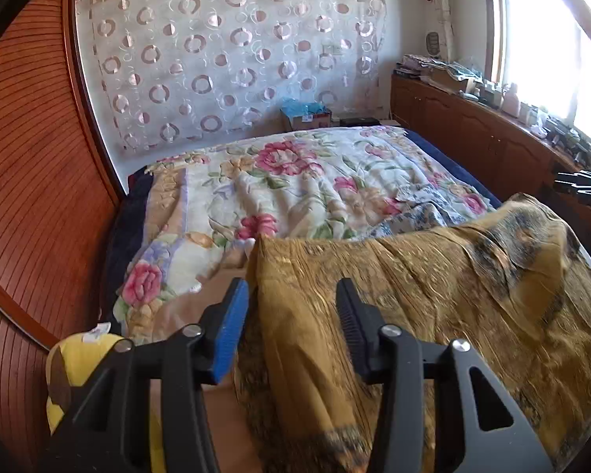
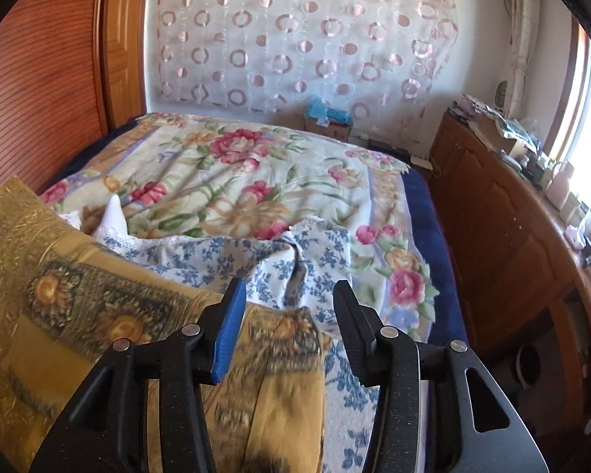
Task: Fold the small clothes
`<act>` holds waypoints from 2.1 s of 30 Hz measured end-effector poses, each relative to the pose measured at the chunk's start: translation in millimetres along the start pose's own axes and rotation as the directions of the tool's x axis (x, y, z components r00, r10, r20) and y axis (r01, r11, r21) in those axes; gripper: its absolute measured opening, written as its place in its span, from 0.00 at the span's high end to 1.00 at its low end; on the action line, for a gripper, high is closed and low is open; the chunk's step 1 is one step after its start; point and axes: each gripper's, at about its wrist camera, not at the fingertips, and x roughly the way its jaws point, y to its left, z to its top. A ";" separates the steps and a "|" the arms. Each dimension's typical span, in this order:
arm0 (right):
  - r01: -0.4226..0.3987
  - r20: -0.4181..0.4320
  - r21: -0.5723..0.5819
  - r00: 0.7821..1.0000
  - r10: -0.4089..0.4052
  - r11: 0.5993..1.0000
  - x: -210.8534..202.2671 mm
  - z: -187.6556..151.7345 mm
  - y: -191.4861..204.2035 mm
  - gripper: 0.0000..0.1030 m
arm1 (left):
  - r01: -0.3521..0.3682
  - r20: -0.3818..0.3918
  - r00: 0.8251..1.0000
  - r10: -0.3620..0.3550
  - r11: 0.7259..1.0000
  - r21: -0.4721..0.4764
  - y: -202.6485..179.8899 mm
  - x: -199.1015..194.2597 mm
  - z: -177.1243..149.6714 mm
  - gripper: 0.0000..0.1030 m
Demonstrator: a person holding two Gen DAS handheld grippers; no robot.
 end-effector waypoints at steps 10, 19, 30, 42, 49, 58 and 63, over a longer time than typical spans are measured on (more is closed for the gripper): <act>-0.083 -0.071 0.078 0.994 0.089 0.994 -47.0 -67.2 6.3 0.54 | 0.050 -0.019 0.999 -0.050 0.999 -0.005 -24.2 -41.4 -51.0 0.43; -0.127 -0.158 0.175 0.975 0.155 0.976 -36.3 -119.4 10.4 0.53 | 0.039 -0.057 0.997 -0.042 0.998 -0.058 -24.2 -45.5 -90.8 0.43; -0.132 -0.110 0.232 0.981 0.161 0.964 -20.2 -112.0 4.6 0.52 | -0.014 -0.078 0.997 0.009 0.997 -0.073 -22.3 -45.0 -100.6 0.43; -0.088 -0.111 0.193 0.988 0.111 0.977 -20.7 -112.6 13.5 0.52 | 0.005 -0.017 1.000 -0.006 0.999 -0.048 -32.6 -48.8 -83.9 0.43; -0.074 -0.116 0.179 0.989 0.096 0.981 -20.3 -112.6 14.7 0.52 | -0.009 -0.039 0.999 0.007 0.999 -0.043 -31.7 -35.0 -79.1 0.43; -0.076 -0.117 0.178 0.988 0.097 0.981 -20.1 -111.6 16.8 0.52 | -0.003 -0.073 0.997 0.001 1.000 -0.027 -32.7 -21.2 -76.9 0.91; -0.105 -0.121 0.194 0.984 0.130 0.975 -18.1 -102.7 9.6 0.61 | -0.006 -0.090 0.996 0.003 0.999 -0.036 -28.4 -18.2 -77.2 0.91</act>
